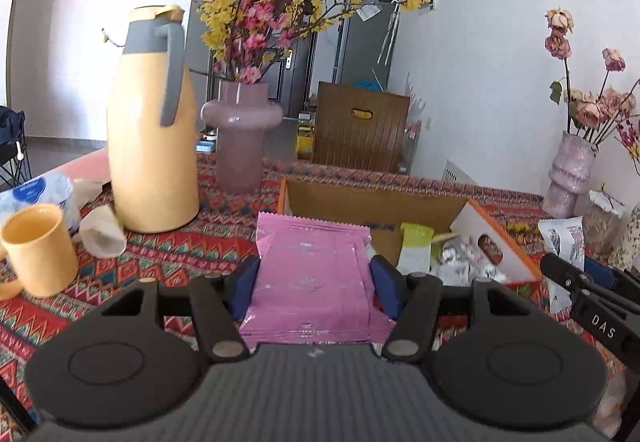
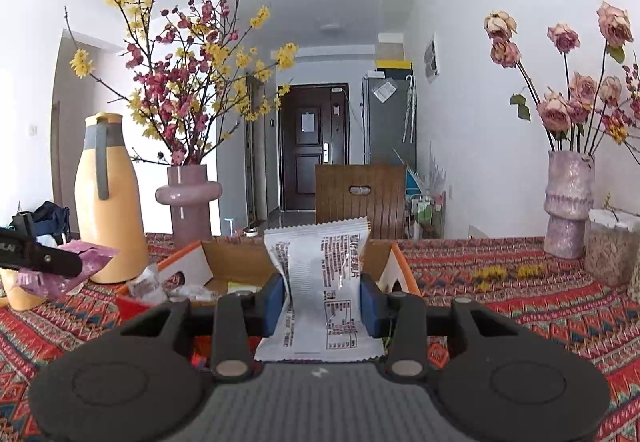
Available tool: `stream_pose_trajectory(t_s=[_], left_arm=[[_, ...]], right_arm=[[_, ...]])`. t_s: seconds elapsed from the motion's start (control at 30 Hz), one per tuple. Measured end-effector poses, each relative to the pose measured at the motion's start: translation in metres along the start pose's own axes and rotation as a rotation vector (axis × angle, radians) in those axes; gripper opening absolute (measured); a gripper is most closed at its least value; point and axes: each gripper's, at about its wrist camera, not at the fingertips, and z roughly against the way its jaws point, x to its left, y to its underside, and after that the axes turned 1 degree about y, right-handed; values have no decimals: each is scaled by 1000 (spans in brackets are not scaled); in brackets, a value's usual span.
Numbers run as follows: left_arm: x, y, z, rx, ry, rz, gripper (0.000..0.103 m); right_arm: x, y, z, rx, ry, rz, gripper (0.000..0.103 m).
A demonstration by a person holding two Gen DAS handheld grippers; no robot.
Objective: Organize snacks
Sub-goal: 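Grasp the pink packet with the left tool while the right tool holds its packet, then carry both packets into the cardboard box and open both tools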
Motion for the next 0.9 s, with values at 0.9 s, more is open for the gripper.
stream_pose_trajectory(t_s=[0.9], left_arm=[[4,-13,-116,48,-25,49,62]], right_arm=[[1,-8,-134,130,49,1,39]])
